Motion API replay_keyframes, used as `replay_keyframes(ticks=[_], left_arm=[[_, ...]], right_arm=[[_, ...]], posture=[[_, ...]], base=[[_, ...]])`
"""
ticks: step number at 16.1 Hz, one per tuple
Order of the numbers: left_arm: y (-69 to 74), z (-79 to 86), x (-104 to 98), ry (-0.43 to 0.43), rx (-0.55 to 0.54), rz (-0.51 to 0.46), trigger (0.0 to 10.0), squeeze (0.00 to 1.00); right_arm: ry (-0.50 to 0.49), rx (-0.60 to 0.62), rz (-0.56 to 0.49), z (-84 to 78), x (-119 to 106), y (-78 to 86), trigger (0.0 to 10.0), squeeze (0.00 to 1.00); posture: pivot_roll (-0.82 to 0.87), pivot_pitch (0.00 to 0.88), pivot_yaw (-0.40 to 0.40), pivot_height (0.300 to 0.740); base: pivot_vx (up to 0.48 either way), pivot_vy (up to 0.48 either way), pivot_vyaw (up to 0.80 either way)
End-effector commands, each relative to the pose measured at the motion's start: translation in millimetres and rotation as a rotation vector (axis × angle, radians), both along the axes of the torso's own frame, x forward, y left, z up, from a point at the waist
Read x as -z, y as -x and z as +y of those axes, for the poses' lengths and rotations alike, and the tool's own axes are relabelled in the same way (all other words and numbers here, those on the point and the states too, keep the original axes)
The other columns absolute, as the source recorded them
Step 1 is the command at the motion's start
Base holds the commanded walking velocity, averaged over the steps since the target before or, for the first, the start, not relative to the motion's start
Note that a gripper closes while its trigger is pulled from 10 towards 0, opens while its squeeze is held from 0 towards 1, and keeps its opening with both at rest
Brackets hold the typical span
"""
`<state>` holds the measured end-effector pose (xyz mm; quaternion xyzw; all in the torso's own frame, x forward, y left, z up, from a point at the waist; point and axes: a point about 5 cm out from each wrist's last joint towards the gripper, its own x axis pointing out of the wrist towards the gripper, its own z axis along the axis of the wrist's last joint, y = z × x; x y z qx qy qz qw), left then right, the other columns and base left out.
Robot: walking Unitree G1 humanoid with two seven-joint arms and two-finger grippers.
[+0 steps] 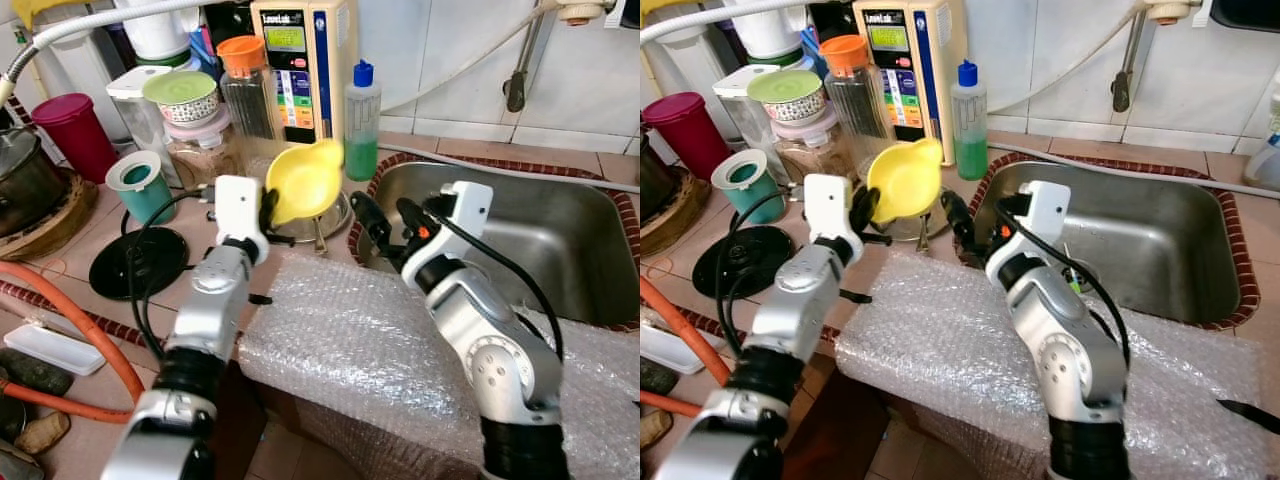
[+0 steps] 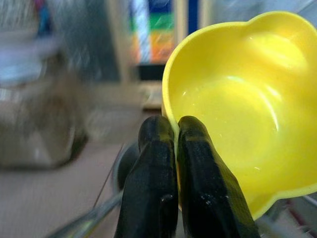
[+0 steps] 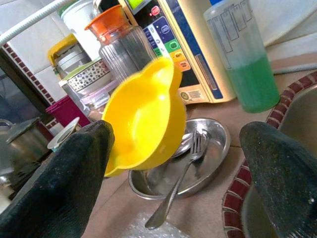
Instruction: Kitchen organization
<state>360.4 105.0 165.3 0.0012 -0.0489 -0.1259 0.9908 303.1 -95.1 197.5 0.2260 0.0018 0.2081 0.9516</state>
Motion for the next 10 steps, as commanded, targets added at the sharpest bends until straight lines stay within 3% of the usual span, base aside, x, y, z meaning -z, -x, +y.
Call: replay_keyframes(ticks=[1, 3, 5, 6, 7, 10], left_arm=[[3.3, -1.3, -12.4, -0.035, -0.006, -0.091, 0.0, 0.0], [10.8, -12.3, -27.6, -0.027, 0.053, -0.191, 0.0, 0.0], [15.5, -16.8, -29.0, -0.019, 0.078, -0.215, 0.0, 0.0], [18.2, -19.8, -29.1, -0.003, 0.094, -0.22, 0.0, 0.0], [21.7, -23.5, -29.9, 0.011, 0.114, -0.236, 0.0, 0.0], [24.9, -26.0, -31.1, 0.02, 0.132, -0.25, 0.0, 0.0]], right_arm=[[-0.01, 0.001, 0.012, 6.1, -2.2, -4.1, 10.0, 0.0], [-0.041, 0.029, 0.032, 11.0, -5.0, -12.1, 10.0, 0.0], [-0.036, 0.075, 0.041, 10.5, -4.7, -18.6, 10.0, 0.0], [-0.049, 0.088, 0.045, 9.2, -4.8, -20.2, 2.2, 0.0], [-0.052, 0.096, 0.05, 8.1, -4.3, -21.5, 0.0, 0.0], [-0.053, 0.105, 0.054, 7.7, -3.9, -23.4, 0.0, 0.0]], posture=[[0.05, 0.0, 0.103, 0.74], [0.05, 0.0, 0.107, 0.74], [0.04, 0.0, 0.117, 0.74], [0.04, 0.0, 0.117, 0.74], [0.04, 0.0, 0.117, 0.74], [0.04, 0.0, 0.117, 0.74]], base=[[0.0, 0.0, 0.0], [0.0, 0.0, 0.0], [0.0, 0.0, 0.0], [0.0, 0.0, 0.0], [0.0, 0.0, 0.0], [0.0, 0.0, 0.0]])
